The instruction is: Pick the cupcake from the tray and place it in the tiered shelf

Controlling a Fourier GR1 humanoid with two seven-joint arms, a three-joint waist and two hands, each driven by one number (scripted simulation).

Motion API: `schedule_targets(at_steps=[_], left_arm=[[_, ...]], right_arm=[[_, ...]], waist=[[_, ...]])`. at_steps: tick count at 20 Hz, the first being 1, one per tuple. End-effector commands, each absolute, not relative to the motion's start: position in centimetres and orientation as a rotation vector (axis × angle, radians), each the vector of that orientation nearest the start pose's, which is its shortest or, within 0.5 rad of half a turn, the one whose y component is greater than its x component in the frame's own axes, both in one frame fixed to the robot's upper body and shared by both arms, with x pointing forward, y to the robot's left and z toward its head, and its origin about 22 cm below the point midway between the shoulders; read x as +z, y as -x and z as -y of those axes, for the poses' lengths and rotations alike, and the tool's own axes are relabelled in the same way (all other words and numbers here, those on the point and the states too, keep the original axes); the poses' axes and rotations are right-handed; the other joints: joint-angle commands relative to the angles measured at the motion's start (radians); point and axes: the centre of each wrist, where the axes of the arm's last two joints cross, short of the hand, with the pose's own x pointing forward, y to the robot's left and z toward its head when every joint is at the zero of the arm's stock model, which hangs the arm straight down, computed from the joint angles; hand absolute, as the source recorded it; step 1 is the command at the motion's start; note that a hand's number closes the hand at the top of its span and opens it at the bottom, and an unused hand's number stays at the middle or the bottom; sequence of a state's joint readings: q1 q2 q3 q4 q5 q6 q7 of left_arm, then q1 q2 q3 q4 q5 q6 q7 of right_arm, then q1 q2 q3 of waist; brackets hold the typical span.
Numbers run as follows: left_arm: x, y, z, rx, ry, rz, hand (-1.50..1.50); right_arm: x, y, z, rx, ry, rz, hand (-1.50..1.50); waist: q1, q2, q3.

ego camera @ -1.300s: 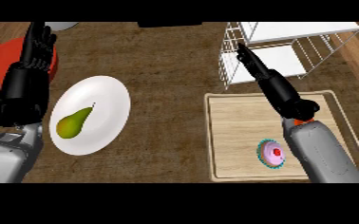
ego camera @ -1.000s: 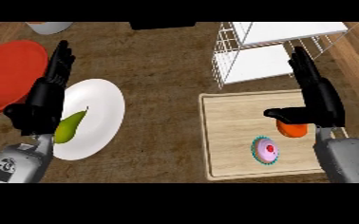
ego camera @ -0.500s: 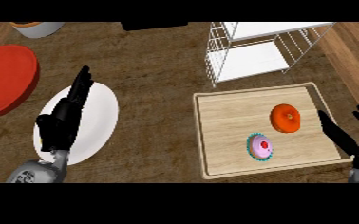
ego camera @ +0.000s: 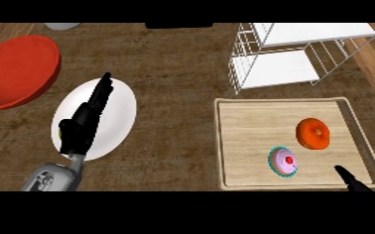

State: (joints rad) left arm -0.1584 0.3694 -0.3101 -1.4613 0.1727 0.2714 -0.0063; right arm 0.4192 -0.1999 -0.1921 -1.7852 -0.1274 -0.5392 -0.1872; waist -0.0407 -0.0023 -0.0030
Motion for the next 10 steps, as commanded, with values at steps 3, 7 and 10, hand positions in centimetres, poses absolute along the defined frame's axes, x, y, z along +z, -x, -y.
schedule_targets(at_steps=[3,7,10], left_arm=[[1.4,-28.1,-23.0,-0.227,-0.130,1.574,0.00],[2.8,-28.5,-21.6,-0.257,-0.102,1.576,0.00],[2.3,-28.2,-22.3,-0.276,-0.128,1.602,0.00]], right_arm=[[5.6,-10.3,33.0,-0.200,0.845,1.436,-1.50],[9.3,-9.5,31.2,-0.141,0.865,1.329,-1.50],[11.1,-9.6,31.6,0.040,0.859,1.210,-1.50]], waist=[[0.028,0.005,-0.001],[0.037,0.005,-0.001],[0.049,0.007,-0.001]])
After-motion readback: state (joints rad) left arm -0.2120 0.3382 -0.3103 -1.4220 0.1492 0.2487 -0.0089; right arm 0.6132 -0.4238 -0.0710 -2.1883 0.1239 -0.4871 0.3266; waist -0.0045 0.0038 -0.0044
